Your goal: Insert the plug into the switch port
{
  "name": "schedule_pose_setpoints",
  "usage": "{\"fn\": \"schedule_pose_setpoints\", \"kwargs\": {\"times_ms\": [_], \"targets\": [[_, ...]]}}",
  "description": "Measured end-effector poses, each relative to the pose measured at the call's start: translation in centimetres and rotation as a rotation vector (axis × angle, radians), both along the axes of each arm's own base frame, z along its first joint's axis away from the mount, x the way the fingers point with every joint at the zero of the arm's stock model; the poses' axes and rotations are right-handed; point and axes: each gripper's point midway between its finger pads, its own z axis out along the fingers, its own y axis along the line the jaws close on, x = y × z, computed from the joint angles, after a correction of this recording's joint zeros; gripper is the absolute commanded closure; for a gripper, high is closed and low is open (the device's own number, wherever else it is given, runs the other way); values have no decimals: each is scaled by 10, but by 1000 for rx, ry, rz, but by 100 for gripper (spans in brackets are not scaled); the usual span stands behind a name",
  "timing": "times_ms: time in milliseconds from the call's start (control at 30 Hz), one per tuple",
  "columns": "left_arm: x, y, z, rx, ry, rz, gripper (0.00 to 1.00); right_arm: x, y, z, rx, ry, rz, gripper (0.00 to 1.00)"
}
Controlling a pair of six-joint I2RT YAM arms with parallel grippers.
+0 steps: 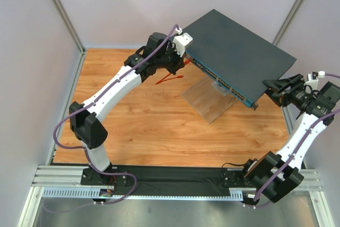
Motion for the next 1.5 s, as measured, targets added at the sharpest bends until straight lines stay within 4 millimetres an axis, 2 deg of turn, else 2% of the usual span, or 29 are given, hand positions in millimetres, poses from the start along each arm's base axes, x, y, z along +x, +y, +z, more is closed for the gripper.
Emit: {"fn": "schedule_pose_setpoints", "kwargs": {"times_ms": [33,67,1500], "targets": [[0,0,1,0,0,-1,100,0,0,0,1,1,0,99],[0,-1,1,-2,0,-3,100,0,0,0,3,1,1,100],[4,-11,2,26,124,-6,100,2,0,-2,31,9,41,100]]}}
